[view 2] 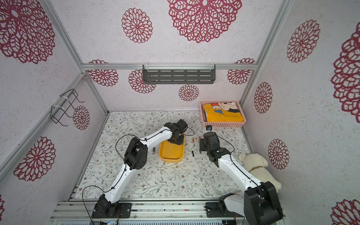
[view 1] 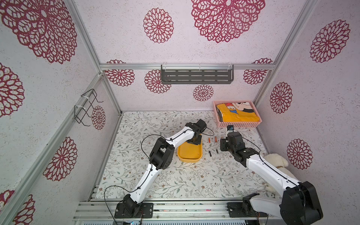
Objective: Take the batteries out of the storage box
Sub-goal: Pick up the battery from the storage box.
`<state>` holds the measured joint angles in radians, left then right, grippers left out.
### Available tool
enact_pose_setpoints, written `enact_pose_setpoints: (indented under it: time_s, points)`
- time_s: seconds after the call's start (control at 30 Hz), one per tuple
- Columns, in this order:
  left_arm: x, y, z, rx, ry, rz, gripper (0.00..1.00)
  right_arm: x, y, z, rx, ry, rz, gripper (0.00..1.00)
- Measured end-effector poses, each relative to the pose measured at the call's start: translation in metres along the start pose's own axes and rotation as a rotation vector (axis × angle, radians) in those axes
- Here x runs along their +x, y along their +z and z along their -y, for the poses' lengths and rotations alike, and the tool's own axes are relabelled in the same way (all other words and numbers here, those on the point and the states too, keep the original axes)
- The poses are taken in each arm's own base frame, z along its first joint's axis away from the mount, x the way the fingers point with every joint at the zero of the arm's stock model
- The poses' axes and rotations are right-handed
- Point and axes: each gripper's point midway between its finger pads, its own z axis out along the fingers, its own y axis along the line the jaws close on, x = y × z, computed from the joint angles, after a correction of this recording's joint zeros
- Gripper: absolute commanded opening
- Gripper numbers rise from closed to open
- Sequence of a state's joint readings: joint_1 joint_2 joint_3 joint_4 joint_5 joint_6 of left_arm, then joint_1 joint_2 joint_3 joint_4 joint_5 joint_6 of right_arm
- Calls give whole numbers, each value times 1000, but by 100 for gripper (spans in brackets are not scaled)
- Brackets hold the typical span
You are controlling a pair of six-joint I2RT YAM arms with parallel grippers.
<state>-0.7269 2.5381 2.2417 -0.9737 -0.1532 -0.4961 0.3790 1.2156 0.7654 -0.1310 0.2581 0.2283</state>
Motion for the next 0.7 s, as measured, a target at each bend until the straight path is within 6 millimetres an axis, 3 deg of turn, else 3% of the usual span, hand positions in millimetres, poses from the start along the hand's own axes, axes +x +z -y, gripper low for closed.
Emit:
enact_pose_setpoints:
  time_s: [0.23,0.7]
  points:
    - [-3,1,-2,-12,21,17,34,8,2,0,-1,-3,-14,53]
    - [-10,4,0,-11,56,48,10,10,3,-3,-21,-1,-22,53]
